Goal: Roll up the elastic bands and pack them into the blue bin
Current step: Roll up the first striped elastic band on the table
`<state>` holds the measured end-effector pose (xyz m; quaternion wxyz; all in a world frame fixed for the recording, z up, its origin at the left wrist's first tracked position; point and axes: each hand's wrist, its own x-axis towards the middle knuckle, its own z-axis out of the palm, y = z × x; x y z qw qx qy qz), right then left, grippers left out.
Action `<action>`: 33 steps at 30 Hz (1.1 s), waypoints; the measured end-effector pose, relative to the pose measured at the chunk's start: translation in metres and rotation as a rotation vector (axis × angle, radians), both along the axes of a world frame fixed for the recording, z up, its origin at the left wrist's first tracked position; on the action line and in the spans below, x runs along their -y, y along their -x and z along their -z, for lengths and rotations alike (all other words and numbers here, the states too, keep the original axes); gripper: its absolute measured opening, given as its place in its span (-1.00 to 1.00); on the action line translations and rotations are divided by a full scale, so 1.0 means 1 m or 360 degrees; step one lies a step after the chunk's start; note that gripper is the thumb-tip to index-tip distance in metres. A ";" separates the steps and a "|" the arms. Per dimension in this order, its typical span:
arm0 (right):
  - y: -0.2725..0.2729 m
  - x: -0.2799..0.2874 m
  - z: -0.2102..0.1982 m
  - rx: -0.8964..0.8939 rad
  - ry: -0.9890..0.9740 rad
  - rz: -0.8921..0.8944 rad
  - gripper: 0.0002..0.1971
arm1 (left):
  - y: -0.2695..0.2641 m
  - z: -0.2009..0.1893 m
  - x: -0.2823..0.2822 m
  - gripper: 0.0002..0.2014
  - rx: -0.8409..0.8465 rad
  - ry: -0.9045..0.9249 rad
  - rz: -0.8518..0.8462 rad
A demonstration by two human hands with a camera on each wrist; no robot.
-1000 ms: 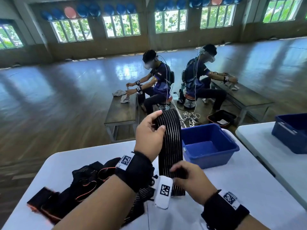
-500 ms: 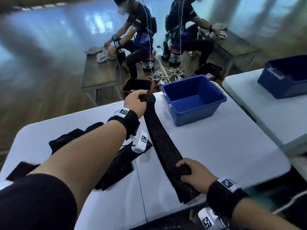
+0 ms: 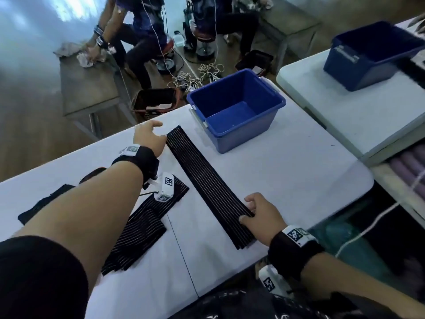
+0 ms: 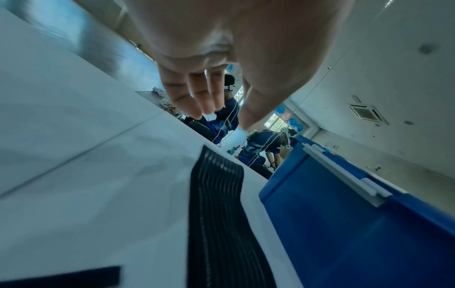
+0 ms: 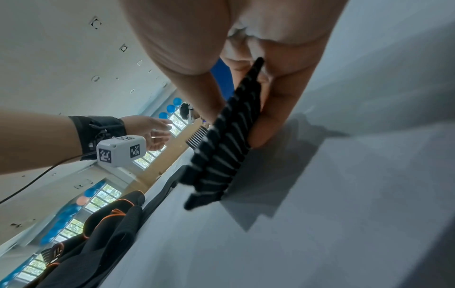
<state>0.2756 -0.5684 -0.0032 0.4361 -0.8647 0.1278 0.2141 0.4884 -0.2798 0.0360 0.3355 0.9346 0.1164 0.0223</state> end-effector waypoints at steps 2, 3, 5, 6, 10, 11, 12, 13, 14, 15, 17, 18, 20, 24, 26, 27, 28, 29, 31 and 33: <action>-0.003 -0.001 0.001 0.0029 0.0089 0.0010 -0.61 | 0.022 0.006 -0.007 -0.66 -0.0043 -0.0093 0.0065; -0.004 -0.001 0.001 0.0038 0.0121 -0.0004 -0.63 | 0.038 0.012 -0.010 -0.68 -0.0101 -0.0126 0.0136; -0.004 -0.001 0.004 0.0049 0.0172 -0.0063 -0.67 | 0.075 0.030 -0.016 -0.71 -0.0228 -0.0199 0.0352; -0.004 -0.002 0.004 0.0055 0.0187 -0.0111 -0.68 | 0.094 0.040 -0.019 -0.71 -0.0272 -0.0259 0.0473; -0.007 -0.015 0.008 0.0075 0.0218 -0.0284 -0.69 | 0.153 0.063 -0.032 -0.57 -0.0414 -0.0485 0.0717; -0.009 -0.020 0.009 0.0082 0.0225 -0.0320 -0.70 | 0.162 0.063 -0.035 -0.54 -0.0416 -0.0520 0.0698; -0.011 -0.025 0.010 0.0087 0.0231 -0.0350 -0.70 | 0.170 0.063 -0.039 -0.52 -0.0411 -0.0546 0.0665; -0.012 -0.030 0.011 0.0089 0.0230 -0.0372 -0.71 | 0.178 0.062 -0.042 -0.51 -0.0411 -0.0565 0.0640; -0.013 -0.034 0.012 0.0085 0.0227 -0.0393 -0.71 | 0.185 0.061 -0.046 -0.51 -0.0427 -0.0582 0.0627; -0.013 -0.039 0.013 0.0079 0.0225 -0.0423 -0.71 | 0.192 0.059 -0.049 -0.51 -0.0451 -0.0608 0.0621; -0.012 -0.046 0.014 0.0075 0.0242 -0.0502 -0.71 | 0.205 0.052 -0.054 -0.52 -0.0444 -0.0691 0.0614; -0.012 -0.047 0.013 0.0082 0.0254 -0.0532 -0.70 | 0.212 0.048 -0.054 -0.54 -0.0393 -0.0749 0.0607; -0.014 -0.049 0.012 0.0102 0.0263 -0.0532 -0.67 | 0.225 0.040 -0.043 -0.63 -0.0212 -0.0811 0.0576; -0.021 -0.048 0.014 0.0134 0.0216 -0.0457 -0.70 | 0.247 0.036 0.004 -0.76 -0.0042 -0.0591 0.0692; -0.023 -0.048 0.016 0.0127 0.0201 -0.0460 -0.74 | 0.256 0.041 0.027 -0.73 -0.0214 -0.0324 0.0657; -0.024 -0.048 0.017 0.0127 0.0193 -0.0454 -0.75 | 0.257 0.043 0.036 -0.72 -0.0274 -0.0205 0.0581; -0.024 -0.047 0.018 0.0130 0.0183 -0.0453 -0.74 | 0.259 0.046 0.045 -0.72 -0.0309 -0.0111 0.0478; -0.023 -0.047 0.019 0.0137 0.0175 -0.0447 -0.72 | 0.260 0.048 0.052 -0.73 -0.0332 -0.0050 0.0378; -0.021 -0.047 0.019 0.0154 0.0148 -0.0414 -0.71 | 0.259 0.048 0.062 -0.76 -0.0356 0.0032 0.0228; -0.019 -0.046 0.019 0.0177 0.0101 -0.0396 -0.72 | 0.258 0.049 0.066 -0.76 -0.0375 0.0121 0.0123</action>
